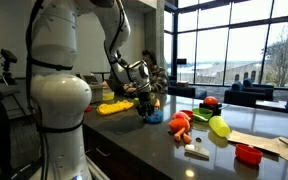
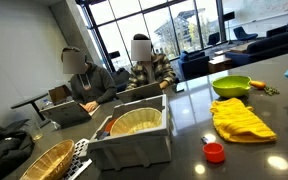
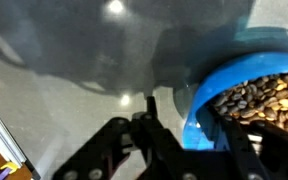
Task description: Pick up the blue bowl, then pour its contents into the green bowl
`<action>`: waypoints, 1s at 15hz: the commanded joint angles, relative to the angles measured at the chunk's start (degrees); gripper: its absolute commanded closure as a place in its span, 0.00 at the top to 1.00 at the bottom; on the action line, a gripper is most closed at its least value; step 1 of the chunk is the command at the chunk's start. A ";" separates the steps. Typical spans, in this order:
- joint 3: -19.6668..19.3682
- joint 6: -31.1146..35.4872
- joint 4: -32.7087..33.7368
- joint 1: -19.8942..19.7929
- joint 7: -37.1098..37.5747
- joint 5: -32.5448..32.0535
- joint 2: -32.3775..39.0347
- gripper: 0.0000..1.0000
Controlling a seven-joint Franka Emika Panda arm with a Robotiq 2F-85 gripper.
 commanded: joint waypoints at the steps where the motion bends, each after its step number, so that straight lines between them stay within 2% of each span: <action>1: -0.93 0.42 -0.17 1.17 1.19 -0.92 -0.17 0.16; 3: -0.90 0.34 -0.12 1.24 1.20 -0.88 -0.20 0.01; 4: -0.87 0.31 -0.01 1.30 1.23 -0.87 -0.41 0.00; 6: -0.83 0.32 0.03 1.31 1.07 -0.55 -1.14 0.04; 11: -0.31 0.28 0.55 1.51 1.42 -0.60 -4.08 0.00; 15: 0.45 0.22 0.89 2.06 2.30 -0.73 -5.27 0.01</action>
